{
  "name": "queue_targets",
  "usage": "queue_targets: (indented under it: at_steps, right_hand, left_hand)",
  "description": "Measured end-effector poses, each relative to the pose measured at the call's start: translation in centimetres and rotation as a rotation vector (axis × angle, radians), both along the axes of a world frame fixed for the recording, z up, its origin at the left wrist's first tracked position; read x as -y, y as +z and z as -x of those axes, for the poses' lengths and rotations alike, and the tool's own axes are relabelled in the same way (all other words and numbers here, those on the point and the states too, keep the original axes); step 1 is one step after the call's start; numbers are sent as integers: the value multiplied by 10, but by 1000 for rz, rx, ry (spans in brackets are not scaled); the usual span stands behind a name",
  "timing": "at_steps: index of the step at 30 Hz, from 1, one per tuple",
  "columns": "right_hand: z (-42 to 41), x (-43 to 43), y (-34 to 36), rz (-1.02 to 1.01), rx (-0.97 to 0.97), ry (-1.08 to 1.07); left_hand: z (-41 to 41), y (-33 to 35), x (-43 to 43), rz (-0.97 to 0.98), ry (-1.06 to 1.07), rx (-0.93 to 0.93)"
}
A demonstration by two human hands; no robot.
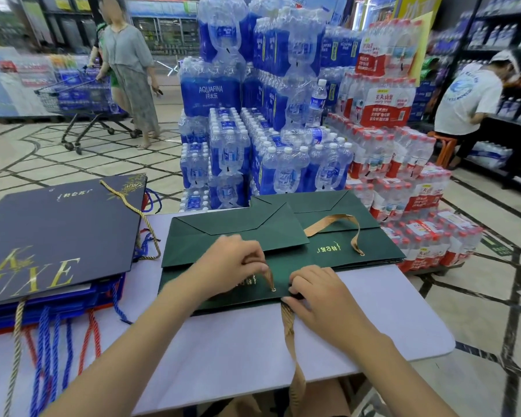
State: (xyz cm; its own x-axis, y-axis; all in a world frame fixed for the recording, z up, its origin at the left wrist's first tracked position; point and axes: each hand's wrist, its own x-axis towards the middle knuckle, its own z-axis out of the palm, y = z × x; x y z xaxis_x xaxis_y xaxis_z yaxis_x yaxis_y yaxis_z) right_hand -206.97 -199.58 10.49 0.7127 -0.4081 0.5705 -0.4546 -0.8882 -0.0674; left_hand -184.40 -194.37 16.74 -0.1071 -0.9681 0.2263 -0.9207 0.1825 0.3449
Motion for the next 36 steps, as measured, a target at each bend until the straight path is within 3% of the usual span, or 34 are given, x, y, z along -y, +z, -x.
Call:
queue_targets:
  at_steps: [3, 8, 11, 14, 17, 20, 23, 27, 29, 33, 36]
  right_hand:
    - [0, -5, 4, -73, 14, 0]
    - [-1, -8, 9, -110, 34, -7]
    - [-2, -10, 11, -173, 51, -37]
    - [-1, -10, 13, -227, 65, -44]
    - [1, -11, 15, -172, 47, -98]
    - [0, -18, 22, -239, 64, -456]
    - [-5, -25, 37, -484, -78, -732]
    - [-15, -16, 60, -895, 86, -728]
    - [-19, -12, 70, -1044, 269, -682]
    - [-29, -26, 108, -1223, 679, -385]
    - [-38, -38, 135, -1267, 835, -215]
  left_hand:
    - [-24, 26, 9, 17, 62, -86]
    - [-46, 37, 42, 14, 213, -579]
    - [-56, 22, 62, -49, 269, -621]
    - [-58, -4, 71, -146, 299, -582]
    - [-49, -10, 62, -84, 340, -469]
    - [-30, -13, 26, 102, 299, -68]
    - [7, -27, -25, 163, 126, 93]
    - [34, -42, -57, -114, 139, 195]
    - [35, -38, -58, -92, 174, 163]
    - [34, -11, -52, 72, 245, 254]
    - [26, 31, -48, 124, 253, 132]
